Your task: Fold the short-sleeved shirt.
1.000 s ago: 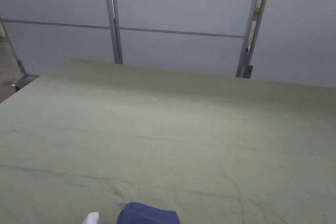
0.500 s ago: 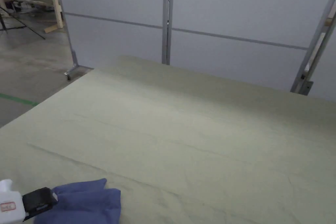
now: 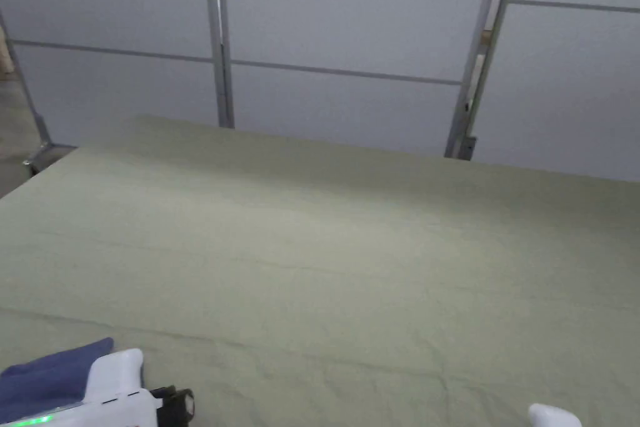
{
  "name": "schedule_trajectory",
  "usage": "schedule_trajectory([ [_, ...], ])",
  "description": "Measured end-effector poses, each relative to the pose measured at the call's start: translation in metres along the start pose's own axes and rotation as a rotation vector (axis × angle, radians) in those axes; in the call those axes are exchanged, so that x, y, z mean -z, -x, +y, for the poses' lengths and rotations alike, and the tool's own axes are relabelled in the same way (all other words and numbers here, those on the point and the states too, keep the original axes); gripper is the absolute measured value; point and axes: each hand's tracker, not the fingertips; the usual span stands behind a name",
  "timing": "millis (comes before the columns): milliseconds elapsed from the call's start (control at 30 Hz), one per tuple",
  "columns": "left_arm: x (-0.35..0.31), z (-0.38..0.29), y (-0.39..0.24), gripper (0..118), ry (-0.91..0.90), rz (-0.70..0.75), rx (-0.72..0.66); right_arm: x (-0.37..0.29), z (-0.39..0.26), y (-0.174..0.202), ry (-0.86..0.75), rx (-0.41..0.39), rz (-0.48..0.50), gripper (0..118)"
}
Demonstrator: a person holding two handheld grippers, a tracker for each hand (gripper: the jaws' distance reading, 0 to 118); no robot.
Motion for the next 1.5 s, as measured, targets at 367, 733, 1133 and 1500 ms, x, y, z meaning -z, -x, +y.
schedule_trajectory([
  [367,-0.045,0.027,-0.22,0,-0.509,-0.145,0.353,-0.117,0.048,-0.012,-0.532,-0.203,-0.303,2],
  [733,-0.102,0.012,-0.24,0,-0.949,0.031,0.515,-0.144,0.055,0.026,-0.919,-0.368,-0.455,2],
  [1133,-0.101,0.014,-0.233,0,-0.923,0.044,0.451,-0.142,0.052,0.032,-0.881,-0.372,-0.425,2],
  [1500,-0.105,0.011,-0.228,0,-0.915,0.016,0.444,-0.141,0.051,0.037,-0.858,-0.377,-0.411,2],
])
